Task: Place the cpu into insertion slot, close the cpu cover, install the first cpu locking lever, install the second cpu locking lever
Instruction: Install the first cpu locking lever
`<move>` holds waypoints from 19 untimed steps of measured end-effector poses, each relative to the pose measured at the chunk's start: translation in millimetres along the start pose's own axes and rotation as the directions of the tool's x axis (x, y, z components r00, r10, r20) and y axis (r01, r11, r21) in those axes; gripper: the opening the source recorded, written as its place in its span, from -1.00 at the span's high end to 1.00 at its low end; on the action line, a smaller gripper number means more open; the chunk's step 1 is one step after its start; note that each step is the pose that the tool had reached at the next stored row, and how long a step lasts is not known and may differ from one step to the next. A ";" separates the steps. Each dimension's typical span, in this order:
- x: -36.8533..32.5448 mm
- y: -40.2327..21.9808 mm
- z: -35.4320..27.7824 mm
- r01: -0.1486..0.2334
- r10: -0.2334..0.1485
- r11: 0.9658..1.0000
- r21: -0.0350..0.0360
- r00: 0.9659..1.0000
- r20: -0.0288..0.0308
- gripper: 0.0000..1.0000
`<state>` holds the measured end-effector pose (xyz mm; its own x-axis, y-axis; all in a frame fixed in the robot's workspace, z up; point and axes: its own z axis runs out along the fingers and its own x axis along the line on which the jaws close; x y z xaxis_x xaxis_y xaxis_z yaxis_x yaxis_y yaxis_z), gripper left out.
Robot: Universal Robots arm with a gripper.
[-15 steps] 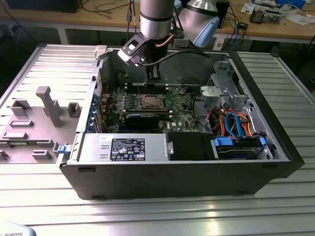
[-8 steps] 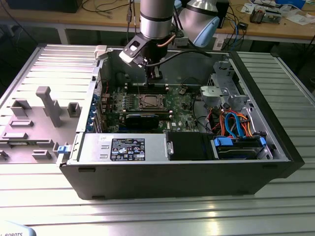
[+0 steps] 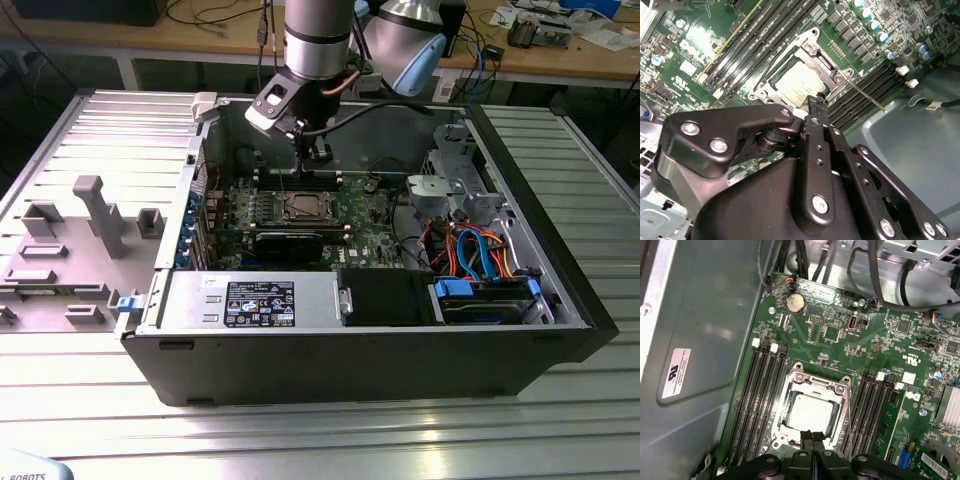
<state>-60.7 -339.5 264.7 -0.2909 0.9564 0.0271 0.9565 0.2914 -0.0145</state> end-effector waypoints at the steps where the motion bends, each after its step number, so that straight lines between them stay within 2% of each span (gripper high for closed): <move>1: 0.0 0.0 0.0 0.009 -0.009 1.000 0.000 1.000 0.000 0.79; 7: 0.0 0.0 0.0 0.076 -0.076 0.997 0.002 0.997 0.001 0.79; 14: 0.0 0.0 0.0 0.152 -0.152 0.988 0.004 0.988 0.002 0.79; 16: 0.0 0.0 0.0 0.179 -0.179 0.984 0.005 0.984 0.002 0.79; 18: 0.0 0.0 0.0 0.210 -0.210 0.978 0.006 0.978 0.002 0.79; 19: 0.0 0.0 0.0 0.232 -0.232 0.973 0.007 0.973 0.003 0.79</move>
<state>-60.7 -339.4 264.7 -0.5052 0.8626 0.0271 0.8626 0.5057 -0.0145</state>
